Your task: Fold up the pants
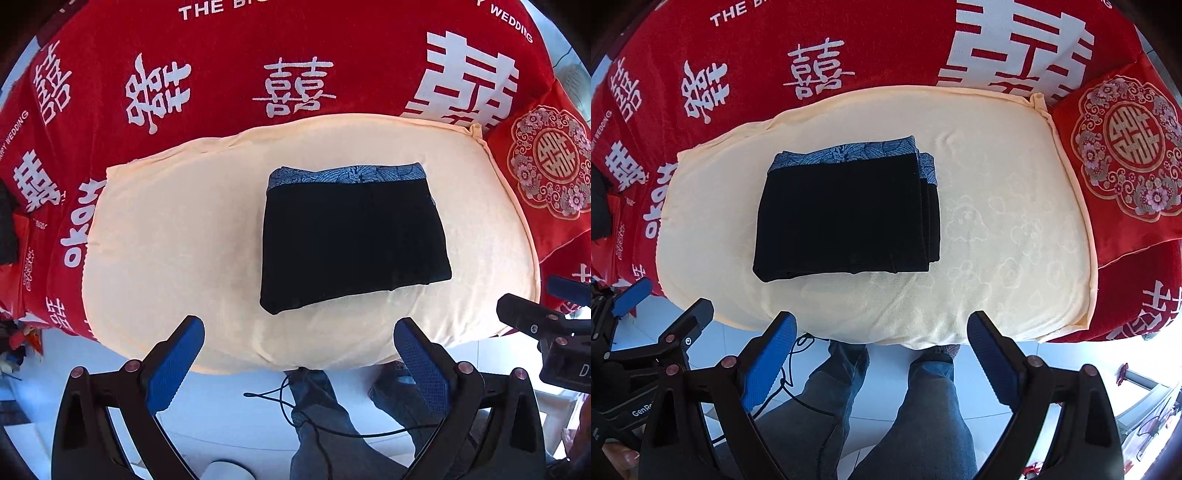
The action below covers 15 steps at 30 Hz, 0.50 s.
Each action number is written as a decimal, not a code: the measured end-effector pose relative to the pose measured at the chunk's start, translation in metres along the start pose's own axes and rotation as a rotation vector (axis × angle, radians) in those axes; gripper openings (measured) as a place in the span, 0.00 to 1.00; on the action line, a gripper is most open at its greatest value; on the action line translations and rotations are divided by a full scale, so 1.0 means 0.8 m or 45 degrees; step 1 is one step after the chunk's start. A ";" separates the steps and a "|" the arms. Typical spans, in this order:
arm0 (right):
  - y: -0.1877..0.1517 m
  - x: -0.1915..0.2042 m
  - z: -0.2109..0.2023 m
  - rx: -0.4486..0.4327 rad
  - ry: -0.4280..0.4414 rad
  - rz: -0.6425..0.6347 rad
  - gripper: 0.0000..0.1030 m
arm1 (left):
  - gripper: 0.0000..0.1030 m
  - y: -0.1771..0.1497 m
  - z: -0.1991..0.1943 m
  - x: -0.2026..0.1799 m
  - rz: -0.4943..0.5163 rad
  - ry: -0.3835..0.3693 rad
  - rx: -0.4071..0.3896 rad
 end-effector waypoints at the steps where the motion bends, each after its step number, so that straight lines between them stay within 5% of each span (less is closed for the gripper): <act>1: 0.000 0.000 0.000 -0.001 0.001 -0.001 0.92 | 1.00 0.000 0.000 0.000 0.003 0.004 0.000; 15: 0.006 0.006 0.002 0.009 -0.012 -0.016 0.92 | 1.00 0.007 -0.003 -0.002 0.029 0.034 -0.021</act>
Point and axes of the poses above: each gripper's, at about its wrist camera, not at the fingertips, and z roughly the way its jaws point, x to its left, y to its top, the point moved 2 cm from there along z, roughly the way its jaws point, and after that the axes turned 1 degree about z, right-handed, at the moved point
